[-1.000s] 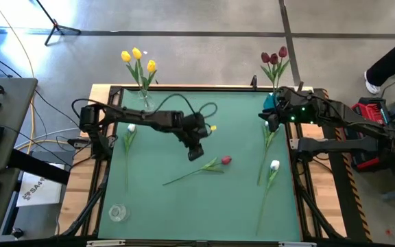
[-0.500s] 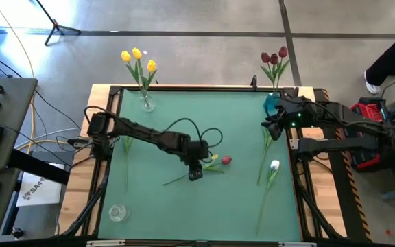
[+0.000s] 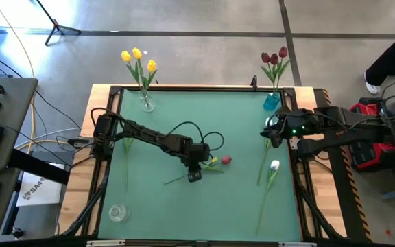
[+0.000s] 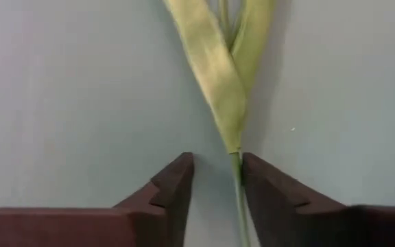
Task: Sort flowers into vase by color
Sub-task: Put the red tulip into the blue vase
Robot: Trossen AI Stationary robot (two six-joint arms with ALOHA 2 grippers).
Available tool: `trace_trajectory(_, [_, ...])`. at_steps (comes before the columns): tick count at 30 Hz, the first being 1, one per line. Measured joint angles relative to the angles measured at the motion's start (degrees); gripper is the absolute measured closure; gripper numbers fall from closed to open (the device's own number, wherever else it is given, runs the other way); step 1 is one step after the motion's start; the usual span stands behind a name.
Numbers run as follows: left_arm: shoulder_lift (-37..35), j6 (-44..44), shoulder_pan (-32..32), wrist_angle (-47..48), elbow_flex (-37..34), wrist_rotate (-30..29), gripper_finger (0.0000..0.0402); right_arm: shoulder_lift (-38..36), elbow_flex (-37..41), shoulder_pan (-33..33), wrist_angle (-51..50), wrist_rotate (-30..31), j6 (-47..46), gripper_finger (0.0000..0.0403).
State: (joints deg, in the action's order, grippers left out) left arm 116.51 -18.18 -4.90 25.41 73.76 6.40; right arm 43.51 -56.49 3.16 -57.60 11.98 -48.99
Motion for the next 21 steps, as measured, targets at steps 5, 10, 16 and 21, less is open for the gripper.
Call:
trace_trajectory(5, [0.11,3.45,0.54,0.01,-0.07,0.42,0.0361,0.10,0.00,6.27,0.02,6.98,-6.69,0.0258])
trace_trajectory(10, [0.15,3.61,0.94,-0.15,-0.09,0.77,0.0395,1.20,0.00,11.64,0.07,12.54,-11.42,0.0258])
trace_trajectory(16, [-0.18,0.22,2.76,-0.47,-0.21,4.06,0.0399,3.92,0.00,13.88,0.58,14.95,-14.00,0.0258])
trace_trajectory(21, [-2.25,-1.10,5.38,-3.17,-0.42,6.15,0.0400,6.33,0.00,13.87,0.56,13.94,-12.80,0.0258])
